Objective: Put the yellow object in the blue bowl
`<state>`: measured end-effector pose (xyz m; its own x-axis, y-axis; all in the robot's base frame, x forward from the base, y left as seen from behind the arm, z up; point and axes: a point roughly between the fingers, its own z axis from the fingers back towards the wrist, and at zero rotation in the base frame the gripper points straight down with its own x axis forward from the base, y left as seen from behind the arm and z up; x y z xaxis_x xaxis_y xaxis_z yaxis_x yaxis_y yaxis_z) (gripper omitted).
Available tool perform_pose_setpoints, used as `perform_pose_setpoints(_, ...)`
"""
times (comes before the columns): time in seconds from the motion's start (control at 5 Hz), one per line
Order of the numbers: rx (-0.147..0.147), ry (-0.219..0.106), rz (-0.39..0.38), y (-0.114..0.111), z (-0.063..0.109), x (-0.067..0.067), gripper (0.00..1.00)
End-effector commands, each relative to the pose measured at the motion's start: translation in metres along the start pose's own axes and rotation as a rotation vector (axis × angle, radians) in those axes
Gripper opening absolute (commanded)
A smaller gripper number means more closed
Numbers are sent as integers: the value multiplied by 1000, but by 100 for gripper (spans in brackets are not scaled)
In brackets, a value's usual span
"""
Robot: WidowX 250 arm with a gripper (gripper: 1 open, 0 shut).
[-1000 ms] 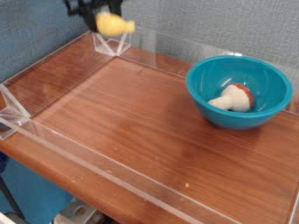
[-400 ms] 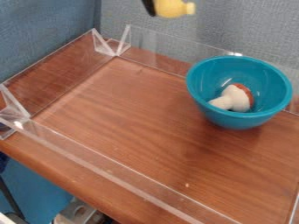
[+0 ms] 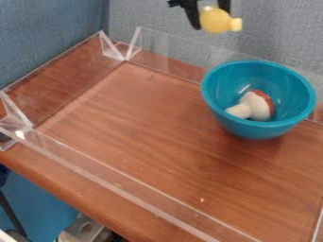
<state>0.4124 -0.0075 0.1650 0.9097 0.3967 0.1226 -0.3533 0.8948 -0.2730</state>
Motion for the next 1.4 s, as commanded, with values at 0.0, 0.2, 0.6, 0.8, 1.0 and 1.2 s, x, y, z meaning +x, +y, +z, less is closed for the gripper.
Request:
perform_pose_setpoints(0.0,-21,-47,-45,-29,22,-10,0)
perform_pose_setpoints(0.2,-26,-45,-40,-41,24,-23,0)
perform_pose_setpoints(0.6,-47,-51,-54,-35,31,-30,0)
perform_pose_setpoints(0.8,-45,-66,-14,-45,36,-37,0)
perform_pose_setpoints(1.0,-41,-81,24,-50,27,-45,0)
perform_pose_setpoints(1.2,-32,-90,50,-54,28,-48,0)
